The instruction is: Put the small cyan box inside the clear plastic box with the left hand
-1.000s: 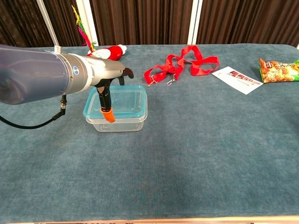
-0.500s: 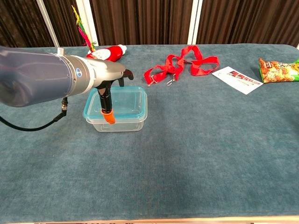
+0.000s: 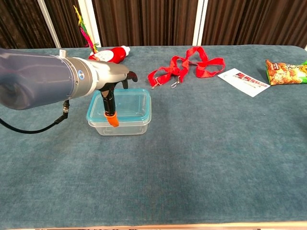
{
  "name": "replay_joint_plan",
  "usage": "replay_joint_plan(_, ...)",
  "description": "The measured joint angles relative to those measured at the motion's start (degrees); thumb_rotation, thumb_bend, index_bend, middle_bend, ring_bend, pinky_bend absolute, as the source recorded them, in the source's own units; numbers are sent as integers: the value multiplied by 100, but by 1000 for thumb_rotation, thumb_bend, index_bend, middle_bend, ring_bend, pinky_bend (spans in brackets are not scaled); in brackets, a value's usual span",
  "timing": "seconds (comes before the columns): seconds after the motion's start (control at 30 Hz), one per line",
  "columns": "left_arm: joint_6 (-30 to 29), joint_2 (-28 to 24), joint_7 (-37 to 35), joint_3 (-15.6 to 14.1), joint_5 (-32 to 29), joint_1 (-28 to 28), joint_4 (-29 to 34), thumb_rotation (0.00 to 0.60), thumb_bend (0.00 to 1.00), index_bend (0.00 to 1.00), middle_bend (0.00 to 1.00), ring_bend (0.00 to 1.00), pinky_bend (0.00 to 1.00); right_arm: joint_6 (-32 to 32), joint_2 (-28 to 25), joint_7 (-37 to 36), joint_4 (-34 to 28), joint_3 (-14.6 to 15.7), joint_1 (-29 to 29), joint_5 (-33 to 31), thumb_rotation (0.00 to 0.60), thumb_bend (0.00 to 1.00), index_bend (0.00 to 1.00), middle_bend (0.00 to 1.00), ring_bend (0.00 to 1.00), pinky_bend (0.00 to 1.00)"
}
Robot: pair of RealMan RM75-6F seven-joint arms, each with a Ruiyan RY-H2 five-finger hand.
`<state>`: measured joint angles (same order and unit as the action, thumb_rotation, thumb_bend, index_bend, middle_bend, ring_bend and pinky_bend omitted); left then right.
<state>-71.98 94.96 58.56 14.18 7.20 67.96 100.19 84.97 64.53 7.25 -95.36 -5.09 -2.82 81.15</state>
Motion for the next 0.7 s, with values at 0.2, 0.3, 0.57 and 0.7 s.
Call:
replay_joint_plan(0.2, 7, 50, 32, 0, 17, -7, -43, 600, 284, 0, 292, 0, 0, 3, -2, -10, 1, -4, -1, 2, 600, 307, 39, 44, 37, 0)
replay_joint_plan(0.3, -3, 67, 49, 0, 26, -12, -51, 600, 284, 0, 292, 0, 0, 3, -3, -13, 1, -4, 0, 1, 600, 308, 40, 44, 37, 0)
replay_joint_plan(0.57, -45, 97, 98, -18, 66, -26, -108, 600, 284, 0, 291, 0, 0, 3, -4, -8, -2, -5, -1, -2, 600, 307, 40, 44, 37, 0)
replay_joint_plan(0.7, -13, 108, 87, -30, 113, -57, -149, 600, 285, 0, 291, 0, 0, -3, -4, -5, -2, -4, -1, -7, 600, 308, 40, 44, 37, 0)
